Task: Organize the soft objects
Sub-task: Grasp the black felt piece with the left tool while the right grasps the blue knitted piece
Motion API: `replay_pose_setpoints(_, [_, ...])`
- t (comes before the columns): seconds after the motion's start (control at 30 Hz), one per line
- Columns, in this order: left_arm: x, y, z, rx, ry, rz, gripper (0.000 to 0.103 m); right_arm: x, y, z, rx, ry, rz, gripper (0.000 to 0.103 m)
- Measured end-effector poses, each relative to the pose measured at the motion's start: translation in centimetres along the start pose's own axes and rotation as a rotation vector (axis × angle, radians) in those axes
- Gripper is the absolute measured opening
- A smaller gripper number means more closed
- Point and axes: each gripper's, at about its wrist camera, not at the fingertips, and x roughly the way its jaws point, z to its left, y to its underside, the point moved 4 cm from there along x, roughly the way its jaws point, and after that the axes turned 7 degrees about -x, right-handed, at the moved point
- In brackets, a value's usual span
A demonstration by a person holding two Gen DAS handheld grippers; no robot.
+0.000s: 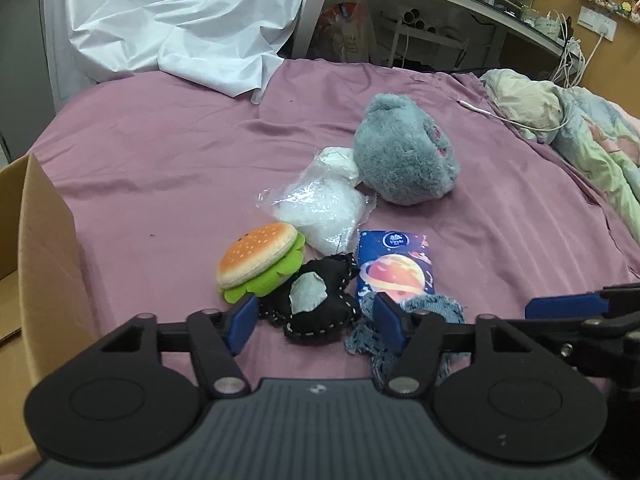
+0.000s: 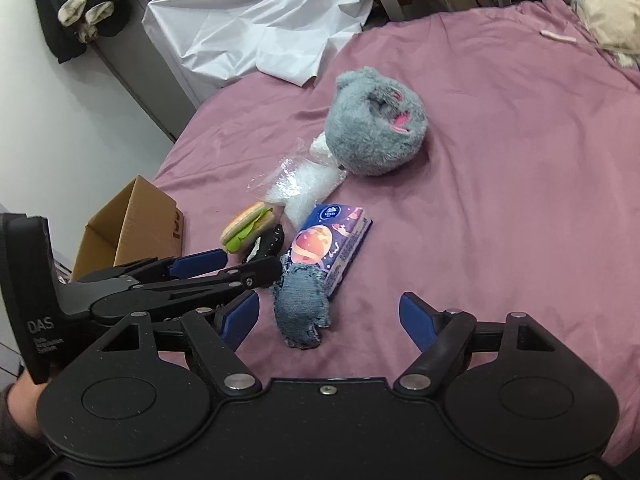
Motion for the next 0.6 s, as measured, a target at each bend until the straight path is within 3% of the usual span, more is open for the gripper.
replay_pose_setpoints(0.17, [0.8, 0.0, -0.2, 0.003, 0.0, -0.006, 0.051, 0.3, 0.0, -0.3, 0.029, -0.021, 0.005, 0.068])
replay_pose_setpoints(0.33, [1.0, 0.1, 0.2, -0.023, -0.017, 0.002, 0.024, 1.2, 0.0, -0.2, 0.049, -0.044, 0.026, 0.057])
replay_pose_setpoints(0.6, [-0.2, 0.3, 0.8, -0.075, 0.001, -0.008, 0.02, 3.1, 0.3, 0.5, 0.079, -0.08, 0.064, 0.049])
